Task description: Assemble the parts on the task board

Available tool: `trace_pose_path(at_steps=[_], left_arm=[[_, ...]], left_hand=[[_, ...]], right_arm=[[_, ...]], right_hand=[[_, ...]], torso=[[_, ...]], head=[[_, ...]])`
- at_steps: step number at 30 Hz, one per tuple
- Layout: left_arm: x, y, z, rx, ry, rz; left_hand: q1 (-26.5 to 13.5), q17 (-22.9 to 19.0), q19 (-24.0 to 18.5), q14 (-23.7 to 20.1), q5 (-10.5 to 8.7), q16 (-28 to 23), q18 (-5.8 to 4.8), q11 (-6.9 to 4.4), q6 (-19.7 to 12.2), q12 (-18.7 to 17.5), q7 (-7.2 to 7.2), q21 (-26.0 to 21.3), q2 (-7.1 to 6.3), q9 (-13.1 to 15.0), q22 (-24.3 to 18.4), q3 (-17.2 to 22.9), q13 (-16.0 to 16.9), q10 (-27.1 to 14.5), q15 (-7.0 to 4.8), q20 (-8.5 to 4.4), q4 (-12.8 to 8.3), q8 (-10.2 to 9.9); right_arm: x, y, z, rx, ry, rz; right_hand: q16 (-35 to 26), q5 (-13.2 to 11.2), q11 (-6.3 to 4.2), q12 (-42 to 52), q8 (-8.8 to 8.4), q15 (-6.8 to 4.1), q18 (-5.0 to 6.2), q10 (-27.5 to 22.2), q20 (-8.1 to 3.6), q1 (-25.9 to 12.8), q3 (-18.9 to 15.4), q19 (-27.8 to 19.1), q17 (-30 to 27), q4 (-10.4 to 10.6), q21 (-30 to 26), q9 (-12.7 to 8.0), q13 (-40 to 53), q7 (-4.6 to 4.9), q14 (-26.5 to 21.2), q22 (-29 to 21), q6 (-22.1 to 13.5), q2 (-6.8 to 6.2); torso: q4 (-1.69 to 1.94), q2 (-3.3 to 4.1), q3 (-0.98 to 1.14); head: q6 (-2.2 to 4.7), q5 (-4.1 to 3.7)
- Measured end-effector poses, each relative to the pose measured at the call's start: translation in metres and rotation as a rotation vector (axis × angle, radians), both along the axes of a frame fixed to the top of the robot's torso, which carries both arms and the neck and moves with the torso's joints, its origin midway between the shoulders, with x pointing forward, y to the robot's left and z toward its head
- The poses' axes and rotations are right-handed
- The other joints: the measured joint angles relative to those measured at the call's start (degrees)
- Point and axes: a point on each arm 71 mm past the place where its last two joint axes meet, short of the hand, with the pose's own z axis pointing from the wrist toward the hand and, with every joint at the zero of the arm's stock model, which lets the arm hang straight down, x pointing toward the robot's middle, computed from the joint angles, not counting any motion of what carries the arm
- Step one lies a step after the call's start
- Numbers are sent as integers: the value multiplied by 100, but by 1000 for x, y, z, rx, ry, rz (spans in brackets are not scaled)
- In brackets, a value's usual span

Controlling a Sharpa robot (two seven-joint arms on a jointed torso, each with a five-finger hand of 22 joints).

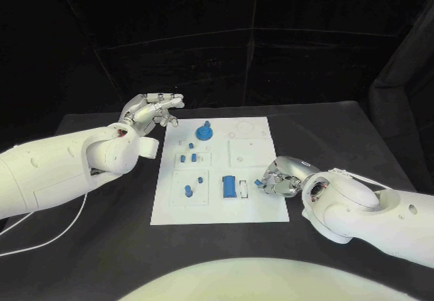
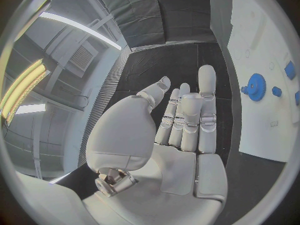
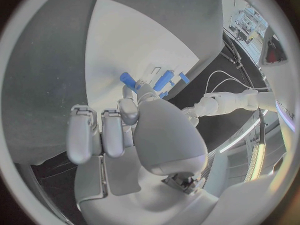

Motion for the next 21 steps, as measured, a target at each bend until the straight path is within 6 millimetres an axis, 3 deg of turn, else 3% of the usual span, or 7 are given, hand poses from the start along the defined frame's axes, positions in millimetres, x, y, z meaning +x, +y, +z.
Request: trace_pose_path(at_steps=[5, 14, 17, 19, 21], left_arm=[[0, 0, 0, 0, 0, -1], [0, -1, 0, 0, 1, -2], [0, -1, 0, -1, 1, -3], [0, -1, 0, -1, 1, -3], [0, -1, 0, -1, 2, -4]], left_hand=[[0, 0, 0, 0, 0, 0, 0, 0, 0, 0, 0, 0, 0, 0, 0, 0, 0, 0, 0, 0, 0, 0], [0, -12, 0, 0, 0, 0, 0, 0, 0, 0, 0, 0, 0, 0, -5, 0, 0, 0, 0, 0, 0, 0], [0, -12, 0, 0, 0, 0, 0, 0, 0, 0, 0, 0, 0, 0, -5, 0, 0, 0, 0, 0, 0, 0], [0, -12, 0, 0, 0, 0, 0, 0, 0, 0, 0, 0, 0, 0, -5, 0, 0, 0, 0, 0, 0, 0], [0, -12, 0, 0, 0, 0, 0, 0, 0, 0, 0, 0, 0, 0, -5, 0, 0, 0, 0, 0, 0, 0]], right_arm=[[-1, 5, 1, 59, 19, -25], [3, 16, -5, 113, 62, -52], [5, 20, -7, 119, 74, -57], [6, 22, -8, 121, 81, -60], [7, 24, -10, 123, 88, -64]], right_hand=[[20, 0, -33, 70, -30, -18, 0, 48, 0, -220, 435, 0, 0, -37, 29, 1, 187, 5, 19, 0, 6, -220], [132, 34, -47, 227, -32, -48, 0, 164, 0, -450, 727, 0, -1, 20, 77, 17, 315, 23, 9, 0, 93, -452], [158, 292, -117, 291, -32, -58, 0, 234, -12, -617, 766, 12, -1, 106, 77, 194, 370, -19, -1, 0, 192, -586], [159, 369, -133, 296, -32, -60, -7, 277, -21, -718, 749, 21, -1, 155, 104, 277, 390, -47, -3, 0, 223, -592], [197, 401, -152, 332, -32, -69, -92, 311, -21, -798, 760, 21, -1, 210, 104, 307, 404, -79, -12, 0, 260, -583]], torso=[[0, 3, 1], [-2, 4, 0], [-2, 4, 0], [-2, 6, 0], [-2, 7, 0]], head=[[-11, 22], [-16, 26], [-16, 27], [-30, 34], [-33, 35]])
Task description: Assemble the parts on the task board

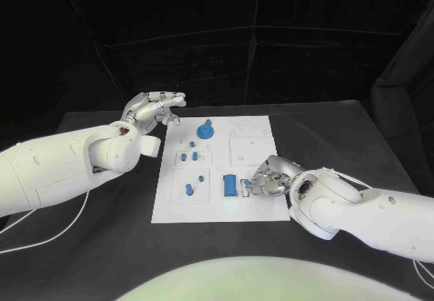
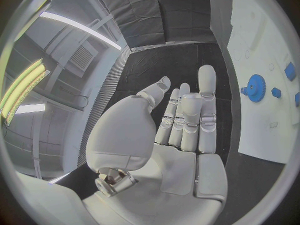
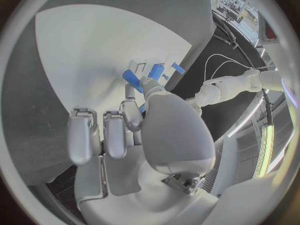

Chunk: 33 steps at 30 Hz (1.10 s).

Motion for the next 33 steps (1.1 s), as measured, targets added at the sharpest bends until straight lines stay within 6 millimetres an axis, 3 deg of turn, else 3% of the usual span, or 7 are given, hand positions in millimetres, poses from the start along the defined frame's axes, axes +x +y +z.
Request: trace_pose_path(at_steps=[10, 33], left_arm=[[0, 0, 0, 0, 1, -1], [0, -1, 0, -1, 2, -3]], left_hand=[[0, 0, 0, 0, 0, 0, 0, 0, 0, 0, 0, 0, 0, 0, 0, 0, 0, 0, 0, 0, 0, 0], [0, 1, 0, 0, 0, 0, 0, 0, 0, 0, 0, 0, 0, 0, 2, 0, 0, 0, 0, 0, 0, 0]], right_arm=[[3, 7, -4, 2, 21, -8], [7, 9, -7, -25, 30, -3]], right_hand=[[0, 0, -34, -31, 30, 0, 0, 34, 0, -116, 12, 0, -1, 44, 22, 36, -37, -11, 0, 0, 61, 29], [39, -3, -95, 193, 126, -60, 1, 95, -25, -372, 43, 24, -2, 157, 67, 165, 139, -62, 21, 0, 179, 97]], torso=[[0, 0, 1], [-8, -4, 6]], head=[[8, 30], [-2, 12]])
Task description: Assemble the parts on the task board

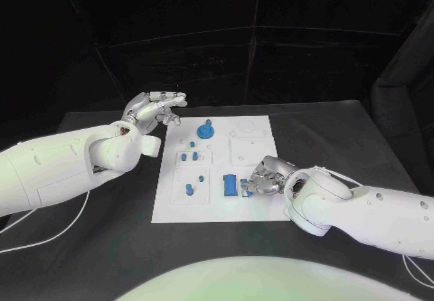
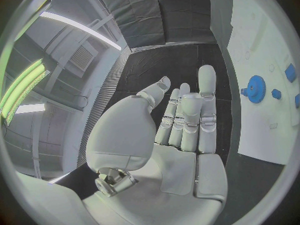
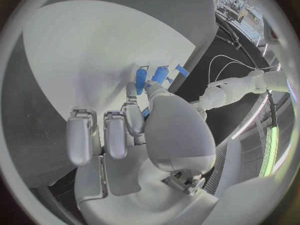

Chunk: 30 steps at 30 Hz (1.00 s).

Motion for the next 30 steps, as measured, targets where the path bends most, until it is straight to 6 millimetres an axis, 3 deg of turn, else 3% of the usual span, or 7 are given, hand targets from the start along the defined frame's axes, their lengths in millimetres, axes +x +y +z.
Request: trace_pose_path(at_steps=[9, 16, 23, 27, 30], left_arm=[[0, 0, 0, 0, 1, -1], [0, 0, 0, 0, 2, -2], [0, 0, 0, 0, 3, -3], [0, -1, 0, 0, 4, -4], [0, -1, 0, 0, 4, -4]], left_hand=[[0, -5, 0, 0, 0, 0, 0, 0, 0, 0, 0, 0, 0, 0, 0, 0, 0, 0, 0, 0, 0, 0], [0, -17, 0, 0, 0, 0, 0, -21, 0, 25, 0, -22, 0, 0, -7, -32, 0, -21, 0, 0, 0, 0], [0, -19, 0, -1, 0, 0, 0, -21, 0, 38, 0, -22, 0, 0, -7, -32, 0, -21, -1, 0, 0, 0], [0, -27, 0, -21, 0, 0, 1, -21, 0, 38, 0, -22, 0, 0, -6, -32, 0, -21, -21, 0, 0, 0], [0, -27, 0, -21, 0, 0, 1, -21, 0, 38, 0, -22, 0, 0, -6, -32, 0, -21, -21, 0, 0, 0]], right_arm=[[1, 1, 0, -14, -8, 13], [1, 2, -1, -23, -7, 18], [2, 1, -1, -31, -9, 20], [2, 1, -1, -33, -12, 21], [2, 1, -1, -33, -15, 21]], right_hand=[[7, -61, 0, 11, 15, -21, 1, 1, -36, -80, -16, -5, 0, 32, 0, 68, 29, -46, -20, 0, 57, -22], [6, -81, -21, 11, 90, -32, 1, 20, -36, -336, -136, -5, -1, 169, 0, 117, 48, -177, -32, 0, 214, -20], [6, -582, -22, 11, 94, -32, 1, 20, -36, -753, -479, -5, -1, 260, 0, 156, 58, -142, -32, 0, 180, -44], [6, -1234, -22, 10, 94, -32, 1, 20, -36, -962, -776, -5, 4, 254, 0, 198, 57, -142, -32, 0, 180, -32], [5, -1310, -21, -16, 94, -32, 1, 20, -35, -968, -839, -5, 4, 244, 0, 201, 50, -121, -32, 0, 158, -39]], torso=[[1, 0, 1], [1, 1, 1], [1, 1, -1], [1, 1, -1], [2, -1, 1]], head=[[-14, -3], [-16, 1], [-27, -12], [-30, -15], [-35, -19]])
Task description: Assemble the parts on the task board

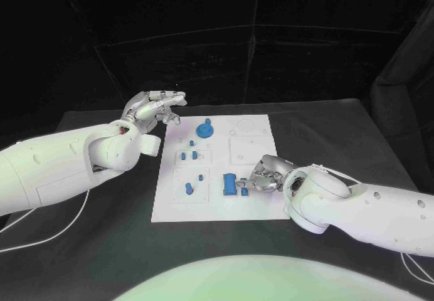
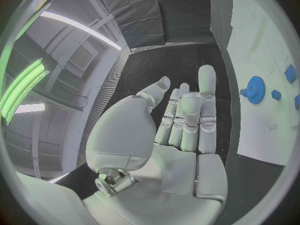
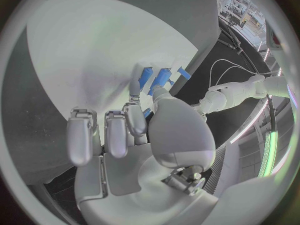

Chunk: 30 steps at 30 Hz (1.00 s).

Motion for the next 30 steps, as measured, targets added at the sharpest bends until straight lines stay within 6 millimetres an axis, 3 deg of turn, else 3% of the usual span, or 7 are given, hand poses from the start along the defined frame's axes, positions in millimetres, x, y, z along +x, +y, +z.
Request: trace_pose_path(at_steps=[2, 3, 6, 8, 16, 25, 30], left_arm=[[0, 0, 0, 0, 0, 0], [0, 0, 0, 0, 0, 0], [0, 0, 0, 1, 0, 1], [0, 1, 0, 1, 0, 2], [1, 3, 0, 3, 0, 6], [1, 2, -1, 3, 1, 5], [1, 2, -1, 3, 1, 4]], left_hand=[[0, 0, 0, 0, 0, 0, 0, 0, 0, 0, 0, 0, 0, 0, 0, 0, 0, 0, 0, 0, 0, 0], [0, 0, 0, 0, 0, 0, 0, 0, 0, 0, 0, 0, 0, 0, 0, 0, 0, 0, 0, 0, 0, 0], [0, 0, 0, 0, 0, 0, 0, 0, 0, 0, 0, 0, 0, 0, 0, 0, 0, 0, 0, 0, 0, 0], [0, 0, 0, 0, 0, 0, 0, 0, 0, 0, 0, 0, 0, 0, 0, 0, 0, 0, 0, 0, 0, 0], [0, 1, 0, 0, 0, 0, -1, 0, 0, 0, 0, 0, 0, 0, 1, 0, 0, 0, 0, 0, 0, 0], [0, 1, 0, 1, 0, 0, 0, 0, 0, 0, 0, 0, 0, 0, 1, 0, 0, 0, 1, 0, 0, 0], [0, 0, 0, 1, 0, 0, -1, 12, 0, 0, 0, 0, 0, 0, 0, 0, 0, -12, 1, 0, 0, 0]], right_arm=[[0, -2, 1, 1, -4, -2], [0, -2, 1, 1, -4, -3], [-1, -8, 2, 2, -11, -7], [-1, -12, 2, 3, -12, -7], [-3, -12, 3, 26, -9, 22], [1, -7, -1, 26, 5, 34], [4, -6, -3, 18, 9, 32]], right_hand=[[-86, -16, 7, -153, -24, 0, 0, -1, 0, 2, -75, -1, 0, -35, -38, 8, -86, 42, 0, 0, -43, -2], [-180, -55, 57, -369, -62, 3, 0, -58, 0, 80, -119, -31, 0, -79, -126, 7, -229, 68, 3, 0, -110, -69], [-569, -188, 184, -1430, -221, 89, 58, -457, 71, 507, -254, -327, -171, -269, -475, -33, -911, 179, 19, 0, -364, -203], [-664, -246, 202, -1659, -252, 96, 92, -531, 111, 702, -316, -383, -253, -363, -556, -49, -1067, 221, 12, 0, -405, -227], [-730, -586, 206, -1887, -252, 116, 92, -535, 110, 870, -507, -382, -322, -422, -598, -50, -1265, 224, 32, 0, -408, -156], [-730, -634, 206, -1883, -252, 116, 92, -535, 110, 920, -537, -382, -300, -423, -600, -49, -1257, 224, 32, 0, -409, -106], [-707, -568, 183, -1754, -252, 116, 92, -493, 113, 1014, -599, -375, -230, -455, -589, -45, -1196, 193, 32, 0, -377, -12]], torso=[[0, -1, 1], [0, -2, 3], [0, -7, 8], [0, -8, 8], [-12, -9, 7], [-11, -6, 2], [-2, -3, 1]], head=[[-1, 0], [-1, 0], [17, 10], [24, 17], [45, 24], [41, 4], [28, 3]])
